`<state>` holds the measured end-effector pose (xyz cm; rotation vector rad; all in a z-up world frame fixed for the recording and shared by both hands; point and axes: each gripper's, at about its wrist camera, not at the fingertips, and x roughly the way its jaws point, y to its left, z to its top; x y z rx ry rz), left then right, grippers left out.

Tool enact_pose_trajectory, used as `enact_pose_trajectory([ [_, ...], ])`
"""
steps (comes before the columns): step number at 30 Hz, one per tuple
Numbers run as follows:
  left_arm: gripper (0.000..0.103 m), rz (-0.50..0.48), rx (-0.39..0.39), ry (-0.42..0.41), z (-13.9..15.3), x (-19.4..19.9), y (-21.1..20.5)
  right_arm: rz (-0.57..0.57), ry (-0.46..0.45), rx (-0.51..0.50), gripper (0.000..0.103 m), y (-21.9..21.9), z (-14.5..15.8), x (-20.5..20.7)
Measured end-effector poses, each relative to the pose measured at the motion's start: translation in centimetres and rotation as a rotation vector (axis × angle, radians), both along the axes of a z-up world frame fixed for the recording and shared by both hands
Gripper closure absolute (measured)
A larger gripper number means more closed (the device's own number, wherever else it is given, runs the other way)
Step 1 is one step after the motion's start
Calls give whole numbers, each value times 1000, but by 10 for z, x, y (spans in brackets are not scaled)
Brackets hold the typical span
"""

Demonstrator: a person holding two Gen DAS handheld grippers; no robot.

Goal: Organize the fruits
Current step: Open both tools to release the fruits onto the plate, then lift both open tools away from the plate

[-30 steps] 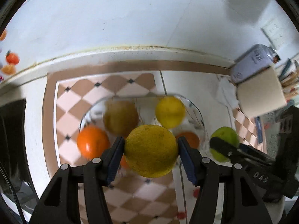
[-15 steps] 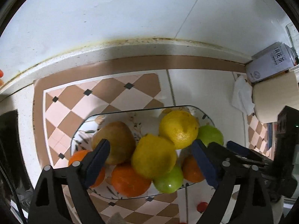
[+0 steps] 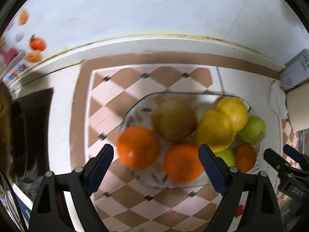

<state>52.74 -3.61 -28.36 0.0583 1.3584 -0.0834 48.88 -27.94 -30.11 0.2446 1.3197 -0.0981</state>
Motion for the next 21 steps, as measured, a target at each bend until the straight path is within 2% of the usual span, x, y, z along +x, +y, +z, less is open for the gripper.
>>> enact_pose_trajectory([
  [8, 13, 37, 13, -78, 25, -44, 25, 63, -46, -55, 4, 33, 31, -34],
  [15, 13, 42, -12, -175, 69, -88, 31, 87, -114, -99, 4, 51, 68, -74],
  [21, 13, 20, -32, -264, 113, -130, 33, 97, -192, -114, 4, 60, 112, -116],
])
